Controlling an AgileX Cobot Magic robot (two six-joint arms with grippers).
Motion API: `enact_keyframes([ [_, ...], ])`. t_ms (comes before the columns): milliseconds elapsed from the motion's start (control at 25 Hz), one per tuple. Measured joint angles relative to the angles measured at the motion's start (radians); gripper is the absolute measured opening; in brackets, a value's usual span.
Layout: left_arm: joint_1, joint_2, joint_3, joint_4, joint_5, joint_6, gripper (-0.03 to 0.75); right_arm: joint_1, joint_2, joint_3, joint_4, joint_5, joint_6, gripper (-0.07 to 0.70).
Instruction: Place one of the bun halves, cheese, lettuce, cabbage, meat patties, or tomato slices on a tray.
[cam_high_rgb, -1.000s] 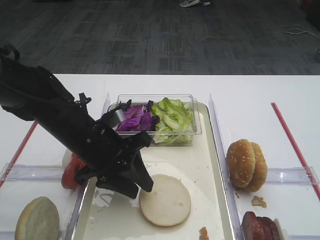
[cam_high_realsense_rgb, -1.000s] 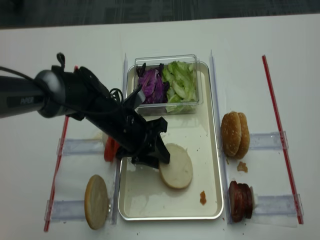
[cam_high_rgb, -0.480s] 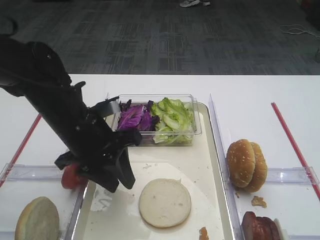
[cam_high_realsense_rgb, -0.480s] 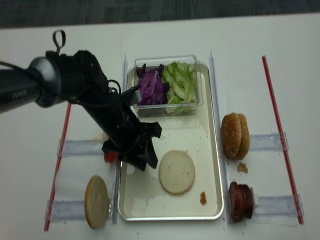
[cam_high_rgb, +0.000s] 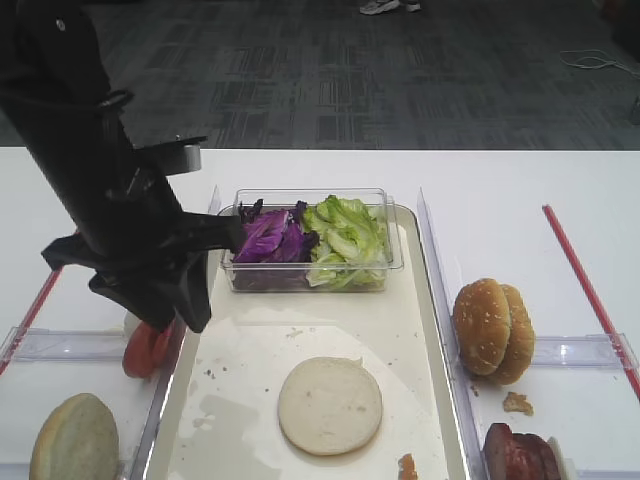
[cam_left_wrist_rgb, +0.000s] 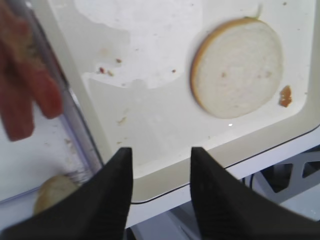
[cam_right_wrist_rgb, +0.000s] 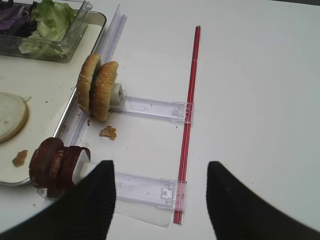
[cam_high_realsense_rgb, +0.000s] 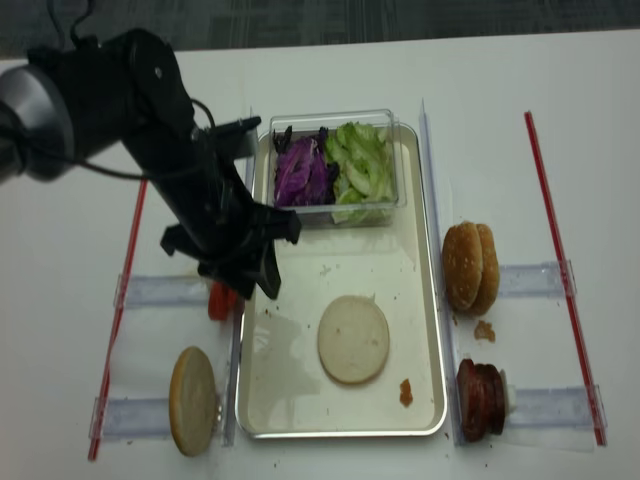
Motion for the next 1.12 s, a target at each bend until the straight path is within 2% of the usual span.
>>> enact_keyframes([
  [200,0.0,-0.032,-0.053,0.167,0.031,-0.104,0.267,0.0,0.0,0.0,0.0,0.0,0.0,0.427],
  [440,0.0,-0.053,-0.07,0.351,0.035,-0.19,0.296,0.0,0.0,0.0,0.0,0.0,0.0,0.427],
  [720,0.009,-0.053,-0.07,0.38,0.037,-0.21,0.314,0.0,0.0,0.0,0.0,0.0,0.0,0.427],
  [1120,0.184,-0.128,-0.066,0.394,0.039,-0.182,0.317,0.0,0.0,0.0,0.0,0.0,0.002,0.427],
])
